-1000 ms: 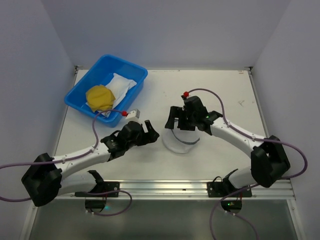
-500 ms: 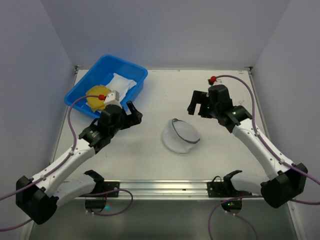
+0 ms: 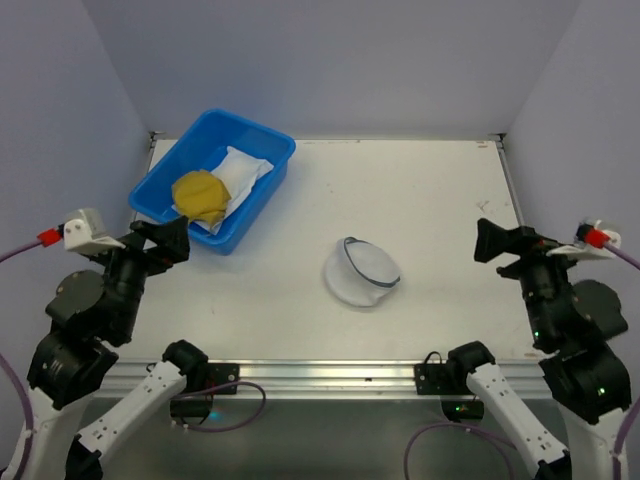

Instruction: Unzip the laundry bag and remove the bra

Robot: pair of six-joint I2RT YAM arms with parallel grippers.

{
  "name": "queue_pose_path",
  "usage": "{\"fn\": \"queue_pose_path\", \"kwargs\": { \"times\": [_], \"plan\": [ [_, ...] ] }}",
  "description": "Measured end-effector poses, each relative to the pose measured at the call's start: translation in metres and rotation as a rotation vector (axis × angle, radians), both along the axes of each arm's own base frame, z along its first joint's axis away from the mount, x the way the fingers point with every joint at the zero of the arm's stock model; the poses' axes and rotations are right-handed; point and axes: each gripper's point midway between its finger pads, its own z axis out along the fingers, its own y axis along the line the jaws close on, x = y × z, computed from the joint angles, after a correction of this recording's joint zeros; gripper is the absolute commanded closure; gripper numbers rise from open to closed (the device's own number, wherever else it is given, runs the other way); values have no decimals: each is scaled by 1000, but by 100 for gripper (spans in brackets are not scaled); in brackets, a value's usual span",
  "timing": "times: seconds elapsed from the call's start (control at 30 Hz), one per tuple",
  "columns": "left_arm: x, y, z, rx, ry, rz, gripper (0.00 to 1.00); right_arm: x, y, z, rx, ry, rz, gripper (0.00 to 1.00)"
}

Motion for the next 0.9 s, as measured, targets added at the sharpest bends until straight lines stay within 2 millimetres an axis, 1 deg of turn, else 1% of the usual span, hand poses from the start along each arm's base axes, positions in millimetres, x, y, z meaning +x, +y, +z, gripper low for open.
{"fn": "queue_pose_path", "kwargs": {
  "times": [0.1,0.17,0.23,0.43,0.53,0.63,0.77,0.9],
  "plan": [
    [-22,25,11,9,-57,50,0,-27,-16,10,-7,-86,-27,1],
    [-30,35,9,22,-64,73,0,-37,-22,9,-18,-115,-37,1],
    [-36,42,4,37,-58,92,0,-43,-25,3,-32,-127,-38,1],
    [-44,55,-18,64,-42,131,0,-46,-25,-29,-81,-119,-25,1],
    [-44,57,-34,86,-20,145,0,-45,-23,-44,-90,-114,-16,1],
    [-40,57,-48,110,13,153,0,-43,-23,-56,-99,-108,-15,1],
    [-37,57,-58,128,37,165,0,-44,-23,-62,-107,-114,-16,1],
    [-36,58,-60,126,42,176,0,-47,-25,-60,-108,-143,-19,1]
  ]
}}
